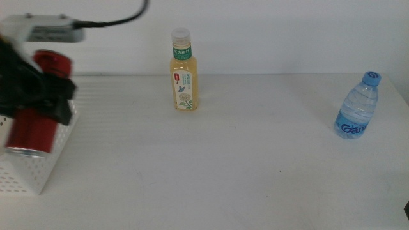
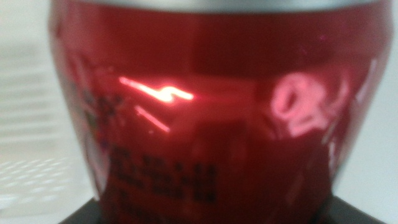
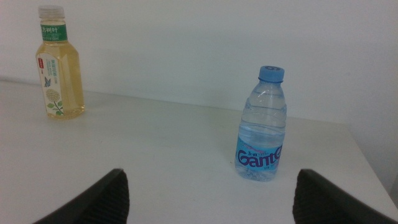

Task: Use arms to grab the bottles and put them into the dustbin to the left of the table.

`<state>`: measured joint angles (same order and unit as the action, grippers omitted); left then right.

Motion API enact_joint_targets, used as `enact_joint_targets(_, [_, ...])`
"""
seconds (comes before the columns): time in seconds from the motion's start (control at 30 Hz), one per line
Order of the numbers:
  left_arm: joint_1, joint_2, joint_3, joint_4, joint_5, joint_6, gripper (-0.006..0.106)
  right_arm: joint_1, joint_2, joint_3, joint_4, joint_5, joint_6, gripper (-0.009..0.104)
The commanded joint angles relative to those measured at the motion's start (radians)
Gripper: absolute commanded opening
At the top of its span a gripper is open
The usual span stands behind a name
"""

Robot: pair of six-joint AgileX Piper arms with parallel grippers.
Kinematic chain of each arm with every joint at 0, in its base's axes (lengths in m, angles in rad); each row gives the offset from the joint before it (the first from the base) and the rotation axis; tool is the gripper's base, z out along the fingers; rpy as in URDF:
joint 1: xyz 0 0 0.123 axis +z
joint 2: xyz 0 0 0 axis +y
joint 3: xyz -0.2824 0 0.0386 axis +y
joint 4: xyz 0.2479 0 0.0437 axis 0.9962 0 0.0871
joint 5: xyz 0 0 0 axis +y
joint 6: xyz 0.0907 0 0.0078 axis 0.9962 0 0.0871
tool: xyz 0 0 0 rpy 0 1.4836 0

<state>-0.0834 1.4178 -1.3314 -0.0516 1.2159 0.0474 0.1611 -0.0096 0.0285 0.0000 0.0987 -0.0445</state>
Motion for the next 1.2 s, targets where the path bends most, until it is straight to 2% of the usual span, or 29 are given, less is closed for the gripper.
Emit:
enact_joint_targets(0.0, [0.076, -0.004, -0.073, -0.032, 0.013, 0.037, -0.005, -0.005, -0.028, -0.008, -0.005, -0.075, -0.011, 0.072])
enact_joint_targets(0.27, [0.247, 0.106, -0.227, -0.115, 0.089, 0.17, -0.005, -0.005, -0.028, -0.008, -0.005, -0.075, -0.011, 0.072])
enact_joint_targets(0.7, [0.434, 0.288, -0.401, -0.138, 0.1, 0.251, -0.005, -0.005, -0.028, -0.008, -0.005, -0.075, -0.011, 0.072])
enact_joint_targets(0.9, [0.447, 0.373, -0.402, -0.167, 0.076, 0.361, -0.005, -0.005, -0.028, -0.008, -0.005, -0.075, -0.011, 0.072])
enact_joint_targets(1.17, [0.447, 0.479, -0.402, -0.172, -0.029, 0.372, -0.005, -0.005, -0.028, -0.008, -0.005, -0.075, -0.011, 0.072])
